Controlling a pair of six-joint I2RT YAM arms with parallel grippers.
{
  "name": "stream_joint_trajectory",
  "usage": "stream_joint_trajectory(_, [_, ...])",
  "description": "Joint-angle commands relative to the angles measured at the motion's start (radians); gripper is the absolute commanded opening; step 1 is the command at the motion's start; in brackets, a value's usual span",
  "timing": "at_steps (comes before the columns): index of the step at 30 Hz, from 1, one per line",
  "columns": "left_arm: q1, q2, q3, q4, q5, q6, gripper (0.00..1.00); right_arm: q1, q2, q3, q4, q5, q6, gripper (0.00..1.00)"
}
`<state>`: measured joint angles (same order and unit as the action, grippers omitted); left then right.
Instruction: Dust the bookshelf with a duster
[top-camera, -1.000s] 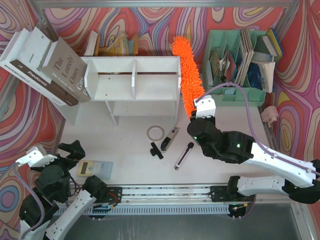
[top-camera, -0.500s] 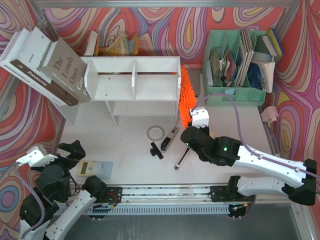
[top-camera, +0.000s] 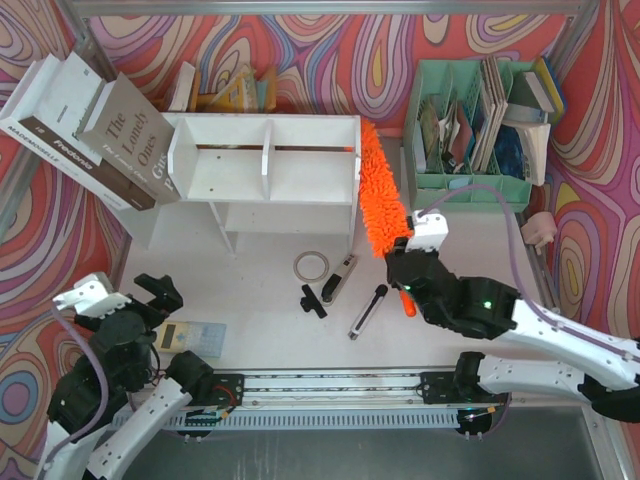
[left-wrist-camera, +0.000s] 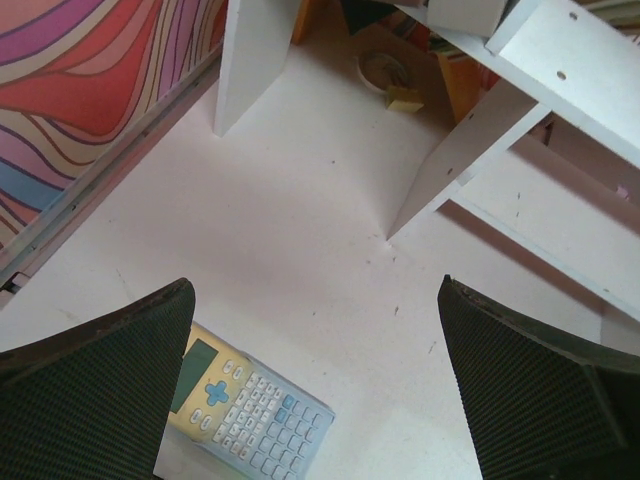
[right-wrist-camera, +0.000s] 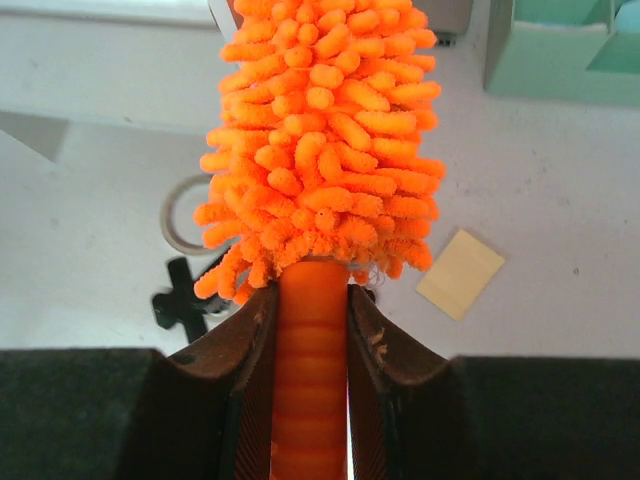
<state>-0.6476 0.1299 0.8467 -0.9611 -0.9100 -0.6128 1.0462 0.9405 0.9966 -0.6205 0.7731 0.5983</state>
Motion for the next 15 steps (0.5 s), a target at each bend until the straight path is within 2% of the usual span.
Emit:
stream_joint_trajectory(1, [-0.004,0.061,-0.01,0.021,0.027,0.031,0.98,0.009,-0.088,0.082,0.123,-0.045,-0.053,0.0])
stream_joint_trajectory(8, [-0.004,0.085,-0.003,0.006,0.02,0.021,0.98,0.009,-0.127,0.112,0.143,-0.069,-0.088,0.0])
stream_joint_trajectory(15, [-0.004,0.053,-0.003,-0.006,-0.003,0.006,0.98,0.009,-0.082,0.006,0.122,-0.078,0.0,0.0])
